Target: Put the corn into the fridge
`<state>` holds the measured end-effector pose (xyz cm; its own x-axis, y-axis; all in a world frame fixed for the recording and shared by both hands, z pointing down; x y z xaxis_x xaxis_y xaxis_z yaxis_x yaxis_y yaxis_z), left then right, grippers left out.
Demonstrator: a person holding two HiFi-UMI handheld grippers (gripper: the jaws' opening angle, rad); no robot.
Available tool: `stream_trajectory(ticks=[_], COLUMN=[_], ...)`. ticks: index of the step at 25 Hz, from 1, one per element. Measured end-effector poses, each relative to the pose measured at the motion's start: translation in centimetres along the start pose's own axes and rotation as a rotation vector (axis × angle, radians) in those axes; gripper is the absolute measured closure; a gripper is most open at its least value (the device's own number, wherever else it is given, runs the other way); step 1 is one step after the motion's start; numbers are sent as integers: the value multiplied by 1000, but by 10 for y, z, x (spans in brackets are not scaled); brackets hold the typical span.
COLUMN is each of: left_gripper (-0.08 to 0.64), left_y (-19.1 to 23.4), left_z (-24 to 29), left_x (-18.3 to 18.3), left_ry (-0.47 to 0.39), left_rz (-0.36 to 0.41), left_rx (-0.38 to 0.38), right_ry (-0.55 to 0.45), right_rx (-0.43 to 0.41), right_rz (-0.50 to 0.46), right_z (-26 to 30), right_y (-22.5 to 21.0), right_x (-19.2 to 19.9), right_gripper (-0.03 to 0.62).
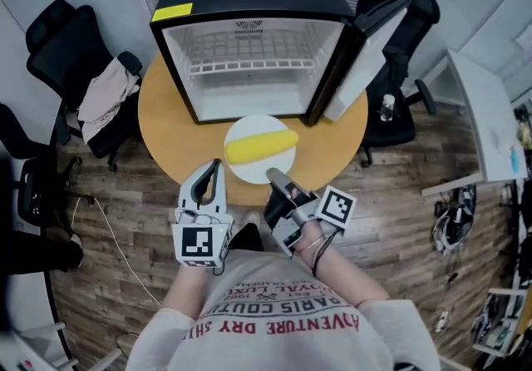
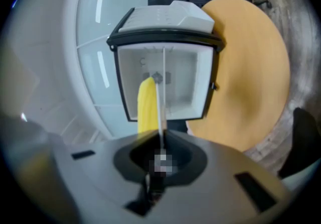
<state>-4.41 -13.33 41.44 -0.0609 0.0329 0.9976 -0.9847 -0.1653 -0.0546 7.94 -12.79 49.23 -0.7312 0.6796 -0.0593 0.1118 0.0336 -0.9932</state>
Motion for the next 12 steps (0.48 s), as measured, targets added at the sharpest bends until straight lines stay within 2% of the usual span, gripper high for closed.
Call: stream_trajectory(ticks=[7, 12], left_gripper=[535, 535], left_y=[30, 44], left_z=[80, 110], left_x=[-8, -10], left_ry=[-17, -15], left_rz=[3, 0], left_rx=[29, 25], right_ry=[-34, -57], right_rx=[-16, -18], right_rz=[-2, -16], right_z=[72, 104], right_y=[3, 4], right_x=[-45, -69], right_gripper=[555, 554])
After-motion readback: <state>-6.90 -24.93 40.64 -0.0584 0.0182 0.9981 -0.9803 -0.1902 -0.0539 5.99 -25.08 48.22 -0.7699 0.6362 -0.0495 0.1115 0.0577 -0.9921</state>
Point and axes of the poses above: the fingertips, and each gripper's own axes: z forward along the fingers, y to its left, x out of its underside, the point moved 1 cm from there along -z, backward along the fingers, and after that the axes turned 11 degrees about -x, right-handed, at the moved point
